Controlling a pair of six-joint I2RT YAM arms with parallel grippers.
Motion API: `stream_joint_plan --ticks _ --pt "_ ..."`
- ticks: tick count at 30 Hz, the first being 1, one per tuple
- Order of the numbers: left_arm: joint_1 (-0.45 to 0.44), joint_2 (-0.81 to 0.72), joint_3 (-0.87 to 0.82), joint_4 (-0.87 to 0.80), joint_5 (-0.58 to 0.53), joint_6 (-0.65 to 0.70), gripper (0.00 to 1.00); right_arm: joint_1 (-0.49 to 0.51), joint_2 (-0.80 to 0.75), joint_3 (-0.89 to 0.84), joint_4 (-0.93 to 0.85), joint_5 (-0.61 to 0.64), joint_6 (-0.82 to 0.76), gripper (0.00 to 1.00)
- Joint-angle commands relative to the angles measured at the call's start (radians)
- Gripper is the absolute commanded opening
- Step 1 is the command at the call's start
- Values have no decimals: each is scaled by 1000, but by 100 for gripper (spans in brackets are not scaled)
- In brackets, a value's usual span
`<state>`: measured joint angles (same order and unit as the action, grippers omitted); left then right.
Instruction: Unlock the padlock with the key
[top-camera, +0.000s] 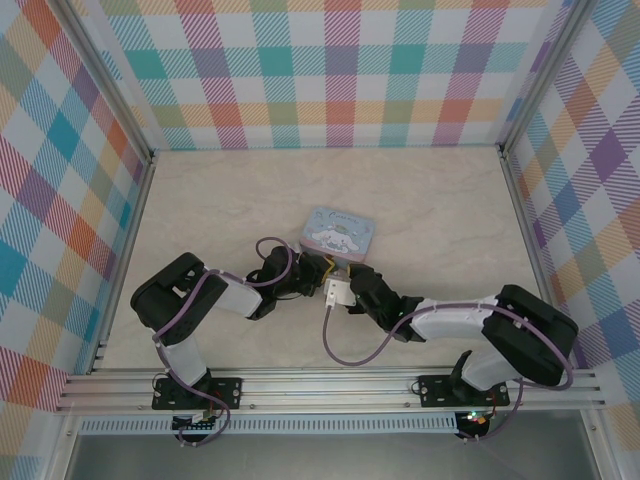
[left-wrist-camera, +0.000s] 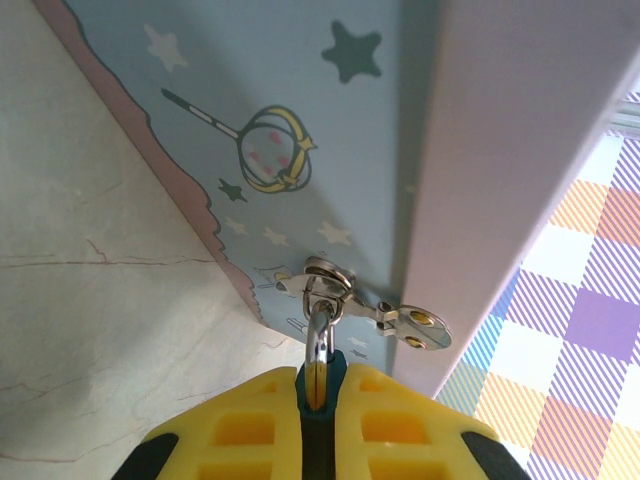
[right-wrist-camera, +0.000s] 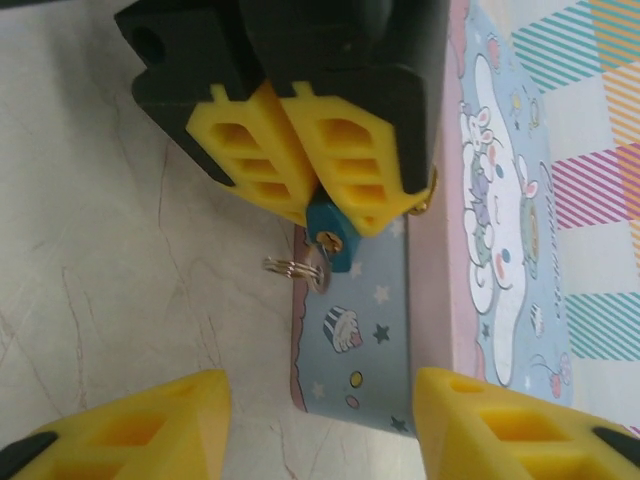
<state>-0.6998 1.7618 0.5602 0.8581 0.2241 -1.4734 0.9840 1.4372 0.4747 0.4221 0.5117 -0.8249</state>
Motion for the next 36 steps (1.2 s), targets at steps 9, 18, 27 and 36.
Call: stream_joint_plan --ticks 9,18,27,36 --pt "-8 -33 21 -4 14 -13 0 13 44 40 118 -9 29 35" --pt "-8 -44 24 -16 16 -11 0 11 89 56 147 -12 46 28" --pt "-9 -53 19 -23 15 -11 0 10 136 80 170 -21 47 21" --pt "-7 -53 20 -24 18 -13 0 11 161 83 193 -3 89 9"
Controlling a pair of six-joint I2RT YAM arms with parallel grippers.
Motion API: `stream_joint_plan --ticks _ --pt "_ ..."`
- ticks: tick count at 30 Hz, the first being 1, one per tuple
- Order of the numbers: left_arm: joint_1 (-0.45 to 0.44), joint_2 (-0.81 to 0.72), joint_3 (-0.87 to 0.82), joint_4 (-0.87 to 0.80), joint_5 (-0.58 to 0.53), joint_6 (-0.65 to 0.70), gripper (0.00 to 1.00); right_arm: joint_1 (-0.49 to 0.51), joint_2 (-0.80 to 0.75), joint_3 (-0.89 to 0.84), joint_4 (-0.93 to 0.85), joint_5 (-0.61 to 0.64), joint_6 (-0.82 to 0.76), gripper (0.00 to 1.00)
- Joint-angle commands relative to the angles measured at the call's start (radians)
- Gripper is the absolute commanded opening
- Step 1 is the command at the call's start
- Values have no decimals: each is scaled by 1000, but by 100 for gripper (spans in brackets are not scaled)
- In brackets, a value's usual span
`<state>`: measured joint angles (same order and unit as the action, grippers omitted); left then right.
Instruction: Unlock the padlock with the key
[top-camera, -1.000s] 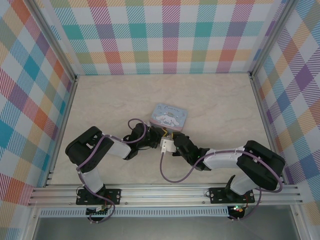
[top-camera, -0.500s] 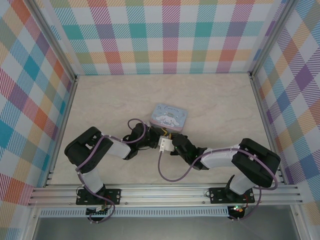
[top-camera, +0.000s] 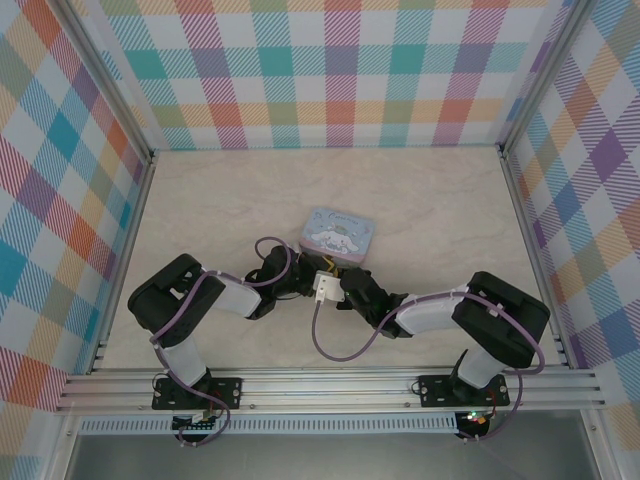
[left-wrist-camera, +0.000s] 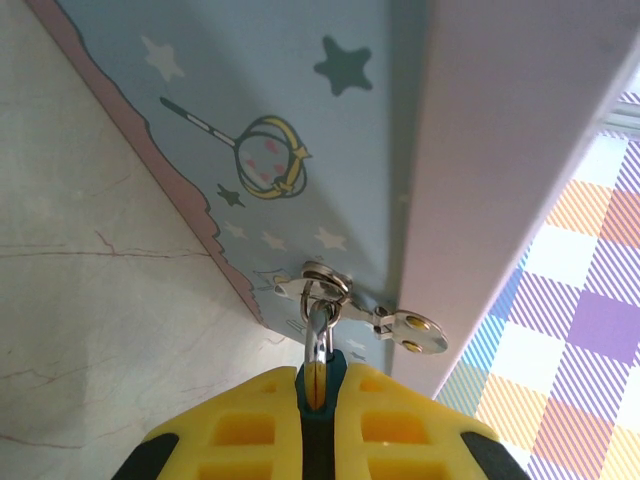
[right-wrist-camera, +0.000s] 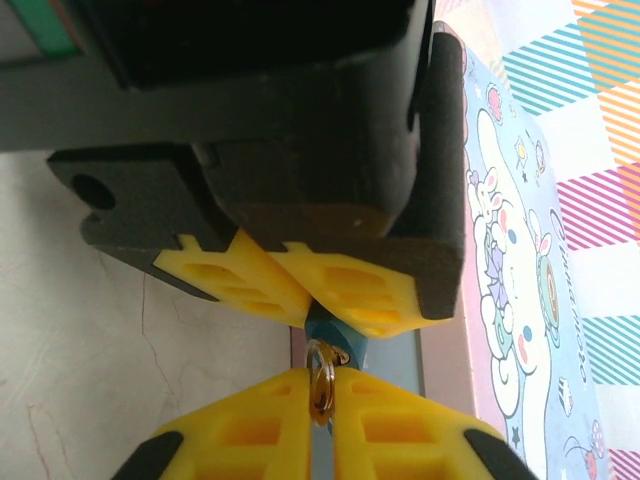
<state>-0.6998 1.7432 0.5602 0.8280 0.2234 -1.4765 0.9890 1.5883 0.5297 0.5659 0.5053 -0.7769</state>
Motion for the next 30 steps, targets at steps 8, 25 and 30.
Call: stream_joint_plan --ticks 8,25,30 --pt "-8 -33 21 9 19 -11 0 5 -26 48 -11 35 203 0" --pt "-9 -40 18 5 10 -15 0 -13 -103 18 -142 -67 669 0" --pt "-9 -39 21 -4 10 -10 0 -20 -103 11 -143 -89 701 0"
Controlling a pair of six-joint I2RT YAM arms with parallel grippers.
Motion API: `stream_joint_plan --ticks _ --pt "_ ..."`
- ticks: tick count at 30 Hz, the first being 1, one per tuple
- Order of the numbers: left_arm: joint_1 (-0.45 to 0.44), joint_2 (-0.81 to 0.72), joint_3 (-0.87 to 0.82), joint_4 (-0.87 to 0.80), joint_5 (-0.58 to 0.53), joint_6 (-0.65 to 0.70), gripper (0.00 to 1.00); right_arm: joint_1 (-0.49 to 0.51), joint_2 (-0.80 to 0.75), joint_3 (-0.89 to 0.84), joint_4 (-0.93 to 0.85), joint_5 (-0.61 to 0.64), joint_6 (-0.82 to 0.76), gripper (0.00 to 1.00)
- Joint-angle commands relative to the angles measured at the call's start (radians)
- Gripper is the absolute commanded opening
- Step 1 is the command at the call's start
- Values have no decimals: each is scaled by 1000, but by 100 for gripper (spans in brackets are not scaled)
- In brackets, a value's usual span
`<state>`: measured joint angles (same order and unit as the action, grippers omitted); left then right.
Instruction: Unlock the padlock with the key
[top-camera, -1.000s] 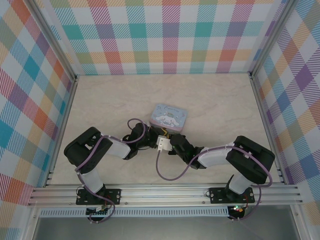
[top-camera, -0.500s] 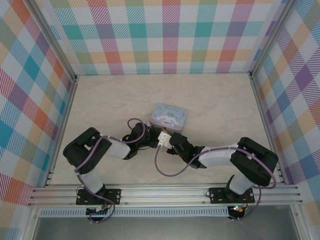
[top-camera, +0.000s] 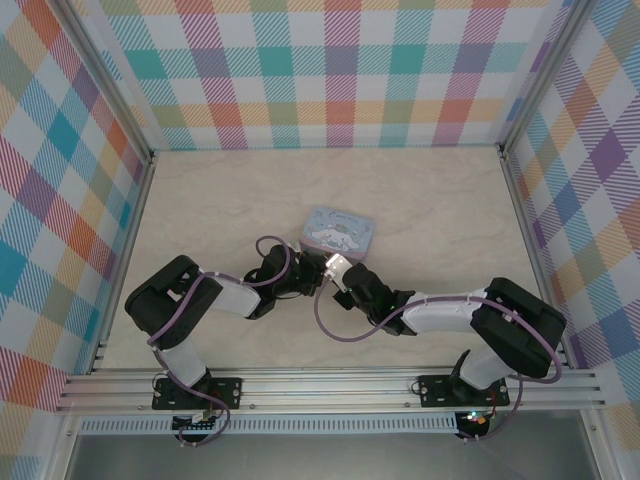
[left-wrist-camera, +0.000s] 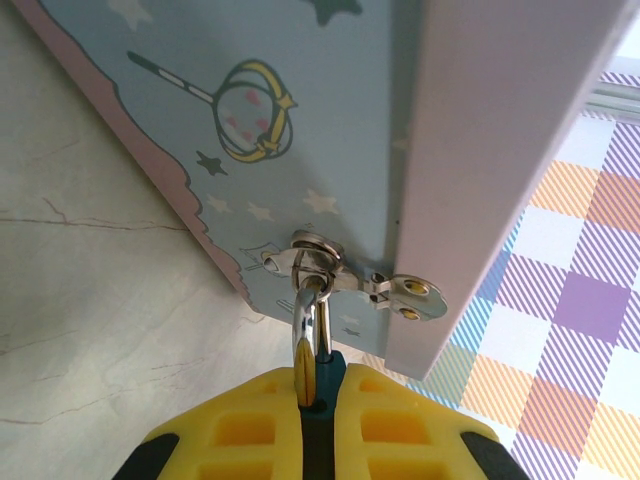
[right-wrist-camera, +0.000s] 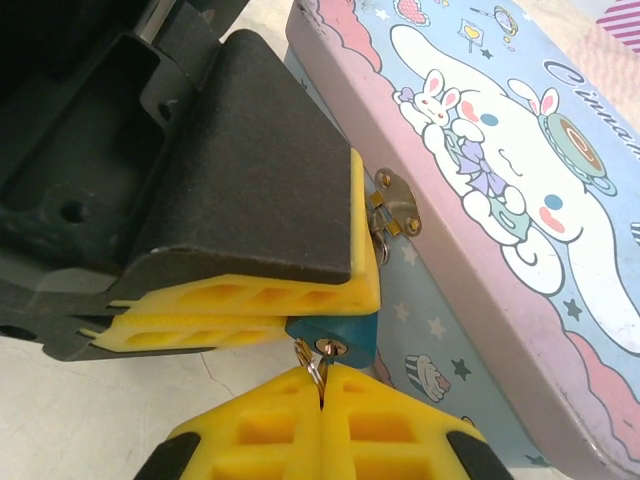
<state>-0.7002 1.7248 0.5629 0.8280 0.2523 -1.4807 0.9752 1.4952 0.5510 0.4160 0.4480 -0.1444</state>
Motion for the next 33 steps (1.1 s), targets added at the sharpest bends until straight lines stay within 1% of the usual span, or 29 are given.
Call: stream_joint_plan --ticks 1,4,8,9,14,19,22,25,29,33 --pt "-9 -20 21 -6 -19 -6 0 -8 -13 -11 3 -43 75 0" --pt "-9 -18 23 -7 -18 -5 0 -18 -18 -13 -7 -69 93 0" --pt "-8 -18 25 -7 -17 1 0 -24 -11 -14 -19 -71 97 0" --pt "-9 -20 27 -8 -16 9 2 -26 -8 -13 -21 -70 97 0" --pt "-9 -64 33 -89 -27 54 26 -39 6 -27 -12 -63 97 0" --pt "-9 -111 6 -141 -49 62 45 -52 16 -36 -1 -61 89 0" --pt "-9 -139 -22 -159 -60 57 53 -57 15 -43 3 -68 85 0" --pt "-7 -180 -46 -206 -82 71 58 -62 14 -52 7 -80 90 0" --pt "15 -257 -31 -346 -92 141 62 -67 8 -56 6 -96 100 0" --pt "71 -362 -10 -513 -94 232 68 -93 -24 -65 9 -151 138 0"
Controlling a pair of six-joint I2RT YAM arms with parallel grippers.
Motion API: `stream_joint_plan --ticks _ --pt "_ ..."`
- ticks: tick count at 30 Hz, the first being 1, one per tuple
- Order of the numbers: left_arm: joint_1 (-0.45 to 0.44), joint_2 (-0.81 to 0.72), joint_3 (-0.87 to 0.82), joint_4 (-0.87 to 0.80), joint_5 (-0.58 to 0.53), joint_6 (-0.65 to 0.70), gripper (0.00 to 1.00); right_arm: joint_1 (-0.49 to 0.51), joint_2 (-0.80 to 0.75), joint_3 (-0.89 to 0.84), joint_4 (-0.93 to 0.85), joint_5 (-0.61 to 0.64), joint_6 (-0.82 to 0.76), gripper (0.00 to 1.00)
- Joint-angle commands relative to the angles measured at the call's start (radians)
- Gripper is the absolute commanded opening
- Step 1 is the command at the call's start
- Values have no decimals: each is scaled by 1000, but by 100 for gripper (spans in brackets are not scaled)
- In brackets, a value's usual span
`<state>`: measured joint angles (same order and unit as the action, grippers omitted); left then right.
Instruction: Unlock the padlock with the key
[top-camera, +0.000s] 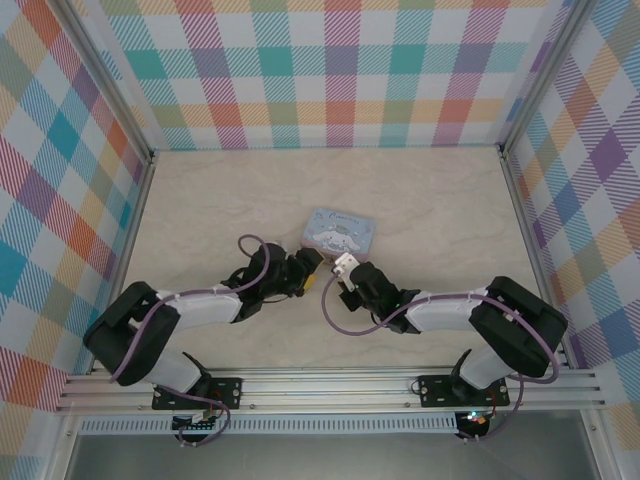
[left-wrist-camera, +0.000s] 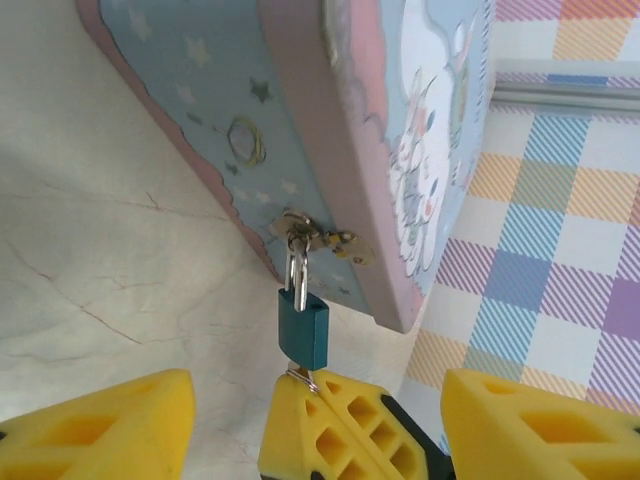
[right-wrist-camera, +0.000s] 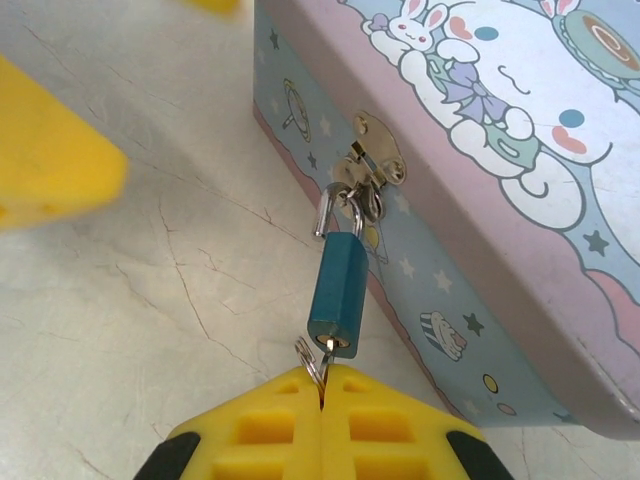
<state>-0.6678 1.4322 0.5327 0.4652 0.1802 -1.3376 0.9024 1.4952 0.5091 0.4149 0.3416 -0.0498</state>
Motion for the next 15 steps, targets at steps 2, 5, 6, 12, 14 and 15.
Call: stream_joint_plan --ticks 2,5,6,12,14,15 --pt "80 -125 34 -239 -20 144 73 -42 -46 -26 1 -90 73 0" --pt "160 -195 57 -344 5 222 80 -71 -74 -24 -26 -144 123 0" --pt "188 -216 64 -373 15 247 82 -84 -83 -25 -36 -162 142 0" --pt "273 -209 151 -492 45 383 90 -159 -125 -39 -66 -275 278 0" --pt "275 -164 181 -472 67 403 91 -186 -131 -47 -64 -314 323 0" --pt "275 -129 198 -459 82 406 91 -201 -131 -49 -70 -330 349 0"
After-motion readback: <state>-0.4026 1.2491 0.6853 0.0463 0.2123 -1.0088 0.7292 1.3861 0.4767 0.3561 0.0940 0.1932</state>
